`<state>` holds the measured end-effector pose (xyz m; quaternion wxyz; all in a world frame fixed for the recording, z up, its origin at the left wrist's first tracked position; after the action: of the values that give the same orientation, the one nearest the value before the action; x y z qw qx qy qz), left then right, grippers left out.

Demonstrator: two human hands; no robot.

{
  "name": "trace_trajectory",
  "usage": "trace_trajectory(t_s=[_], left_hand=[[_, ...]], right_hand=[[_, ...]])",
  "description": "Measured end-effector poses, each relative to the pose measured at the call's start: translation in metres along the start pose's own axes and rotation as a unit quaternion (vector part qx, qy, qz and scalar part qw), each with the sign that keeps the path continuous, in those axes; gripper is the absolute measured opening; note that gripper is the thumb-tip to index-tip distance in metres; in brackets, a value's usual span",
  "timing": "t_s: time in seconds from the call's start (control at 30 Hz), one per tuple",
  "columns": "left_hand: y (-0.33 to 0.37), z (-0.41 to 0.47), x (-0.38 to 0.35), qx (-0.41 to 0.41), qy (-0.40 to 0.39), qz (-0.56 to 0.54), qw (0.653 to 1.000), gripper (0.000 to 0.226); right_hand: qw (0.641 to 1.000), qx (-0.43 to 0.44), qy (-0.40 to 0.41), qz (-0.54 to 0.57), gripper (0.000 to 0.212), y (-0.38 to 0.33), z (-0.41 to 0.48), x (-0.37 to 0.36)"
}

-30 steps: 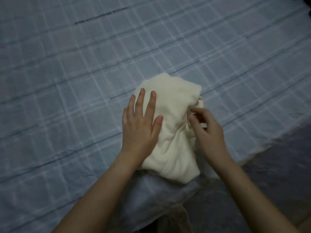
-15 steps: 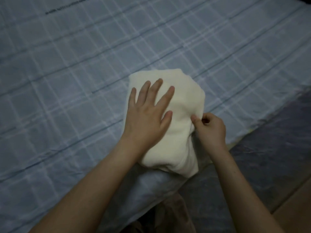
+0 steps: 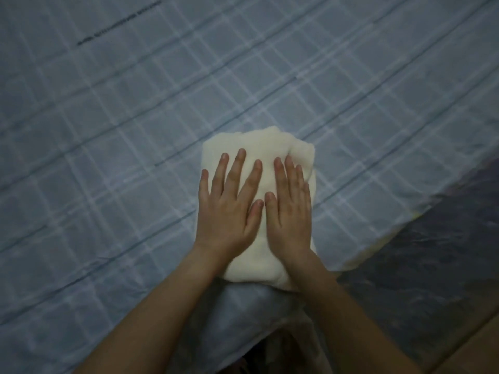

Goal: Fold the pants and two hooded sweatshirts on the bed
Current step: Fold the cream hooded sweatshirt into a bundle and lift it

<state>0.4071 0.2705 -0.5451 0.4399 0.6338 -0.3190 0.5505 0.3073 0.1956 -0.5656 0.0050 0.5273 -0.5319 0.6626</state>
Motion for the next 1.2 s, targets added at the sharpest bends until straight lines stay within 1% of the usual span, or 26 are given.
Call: trace_trajectory(t_s=[0.1, 0.2, 0.27, 0.33, 0.37, 0.47, 0.5, 0.53, 0.6, 0.63, 0.7, 0.8, 0.87, 0.9, 0.97, 1.07, 1.2], left_hand=[[-0.008, 0.005, -0.009, 0.015, -0.009, 0.0, 1.0, 0.062], [-0.003, 0.003, 0.004, 0.006, 0.002, -0.031, 1.0, 0.06], [-0.008, 0.0, 0.013, 0.016, 0.02, -0.095, 0.995, 0.058], [-0.022, -0.005, 0.018, 0.057, 0.029, -0.192, 0.979, 0.061], [-0.029, -0.008, 0.019, 0.086, 0.029, -0.24, 0.966, 0.064], [-0.042, -0.017, 0.014, 0.138, 0.009, -0.348, 0.927, 0.074], [-0.047, -0.019, 0.01, 0.153, -0.001, -0.386, 0.91, 0.078], [-0.054, -0.023, 0.005, 0.174, -0.013, -0.432, 0.885, 0.082], [-0.064, -0.034, -0.004, 0.208, -0.046, -0.522, 0.826, 0.097], [-0.069, -0.041, -0.008, 0.214, -0.068, -0.546, 0.807, 0.103], [-0.071, -0.055, -0.008, 0.22, -0.121, -0.566, 0.785, 0.111], [-0.063, -0.075, 0.015, 0.215, -0.188, -0.557, 0.78, 0.11], [-0.055, -0.093, 0.04, 0.21, -0.207, -0.553, 0.779, 0.104], [-0.052, -0.105, 0.053, 0.209, -0.21, -0.553, 0.779, 0.099], [-0.042, -0.133, 0.086, 0.197, -0.213, -0.547, 0.785, 0.092], [-0.021, -0.172, 0.141, 0.17, -0.201, -0.539, 0.8, 0.092], [0.006, -0.188, 0.222, 0.127, -0.173, -0.541, 0.813, 0.084]], right_hand=[[1.0, -0.001, -0.005, -0.012, 0.059, 0.008, 0.009, -0.01], [1.0, 0.008, 0.001, -0.007, 0.06, 0.001, 0.005, 0.001], [0.998, -0.036, 0.003, -0.041, 0.058, -0.003, -0.001, 0.009], [0.994, -0.095, 0.002, -0.057, 0.057, 0.002, -0.014, 0.016], [0.993, -0.111, -0.007, -0.042, 0.059, 0.008, -0.022, 0.018], [0.994, -0.101, -0.042, -0.018, 0.065, 0.023, -0.04, 0.02], [0.994, -0.098, -0.05, -0.007, 0.065, 0.024, -0.041, 0.019], [0.994, -0.094, -0.049, 0.015, 0.065, 0.022, -0.042, 0.018], [0.99, -0.098, -0.032, 0.099, 0.066, 0.018, -0.046, 0.019], [0.982, -0.106, -0.027, 0.156, 0.067, 0.017, -0.05, 0.02], [0.957, -0.117, -0.028, 0.263, 0.067, 0.014, -0.063, 0.023], [0.922, -0.15, -0.025, 0.356, 0.064, -0.002, -0.093, 0.025], [0.899, -0.183, -0.009, 0.398, 0.062, -0.023, -0.124, 0.028], [0.894, -0.194, 0.002, 0.404, 0.062, -0.034, -0.142, 0.033], [0.896, -0.199, 0.031, 0.396, 0.061, -0.059, -0.179, 0.052], [0.909, -0.171, 0.051, 0.377, 0.061, -0.098, -0.221, 0.099], [0.912, -0.137, 0.079, 0.378, 0.063, -0.155, -0.255, 0.162]])
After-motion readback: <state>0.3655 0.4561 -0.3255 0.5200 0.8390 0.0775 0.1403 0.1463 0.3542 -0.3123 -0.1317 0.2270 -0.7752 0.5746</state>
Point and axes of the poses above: each hand's wrist, its own z-axis towards the middle knuckle, its own x-axis out of the back of the hand, y = z × x, the point moved 5 cm from there along z, towards the middle knuckle, and after that the axes turned 7 degrees about -y, right-handed, at the moved point
